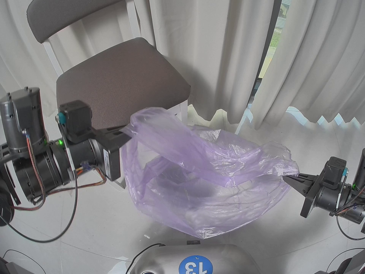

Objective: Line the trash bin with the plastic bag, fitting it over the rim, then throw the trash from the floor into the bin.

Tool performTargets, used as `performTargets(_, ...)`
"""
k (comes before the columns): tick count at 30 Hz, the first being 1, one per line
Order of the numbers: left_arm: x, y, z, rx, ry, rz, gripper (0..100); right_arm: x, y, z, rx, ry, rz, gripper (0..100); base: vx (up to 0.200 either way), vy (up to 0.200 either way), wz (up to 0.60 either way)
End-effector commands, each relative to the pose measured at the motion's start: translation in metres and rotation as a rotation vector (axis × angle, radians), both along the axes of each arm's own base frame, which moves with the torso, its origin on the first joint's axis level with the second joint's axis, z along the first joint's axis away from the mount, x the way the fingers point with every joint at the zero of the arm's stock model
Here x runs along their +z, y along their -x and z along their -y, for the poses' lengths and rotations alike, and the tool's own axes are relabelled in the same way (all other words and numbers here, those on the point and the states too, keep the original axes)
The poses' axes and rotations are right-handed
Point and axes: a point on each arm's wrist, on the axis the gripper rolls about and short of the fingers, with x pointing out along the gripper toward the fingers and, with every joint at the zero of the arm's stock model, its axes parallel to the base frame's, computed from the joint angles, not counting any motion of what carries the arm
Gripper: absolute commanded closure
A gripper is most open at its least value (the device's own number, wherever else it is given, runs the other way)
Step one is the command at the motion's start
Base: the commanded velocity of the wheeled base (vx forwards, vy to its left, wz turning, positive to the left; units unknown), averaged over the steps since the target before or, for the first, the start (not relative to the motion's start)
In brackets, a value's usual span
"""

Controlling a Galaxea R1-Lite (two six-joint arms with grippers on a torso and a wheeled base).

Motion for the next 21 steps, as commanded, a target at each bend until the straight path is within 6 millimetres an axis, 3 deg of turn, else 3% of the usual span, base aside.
performTargets(1,-0.023,0.01,-0.006,-0.002,0.004,-0.045,100,0.015,0.015,0.006,0.019,-0.006,0.076,100,0.0,0.0,0.0)
performTargets(5,-0.038,0.025,-0.012,-0.029,0.031,-0.022,100,0.015,0.02,0.006,0.044,0.012,0.094,100,0.0,0.0,0.0)
performTargets(12,-0.059,0.047,-0.003,-0.136,0.152,-0.06,100,0.011,0.022,-0.007,0.109,0.029,0.073,100,0.0,0.0,0.0)
performTargets(19,-0.076,0.032,0.021,-0.146,0.234,-0.171,100,-0.003,0.007,-0.031,0.156,0.025,-0.019,100,0.0,0.0,0.0)
performTargets(21,-0.084,0.028,0.046,-0.185,0.292,-0.196,100,-0.005,0.006,-0.048,0.19,-0.054,-0.038,100,0.0,0.0,0.0)
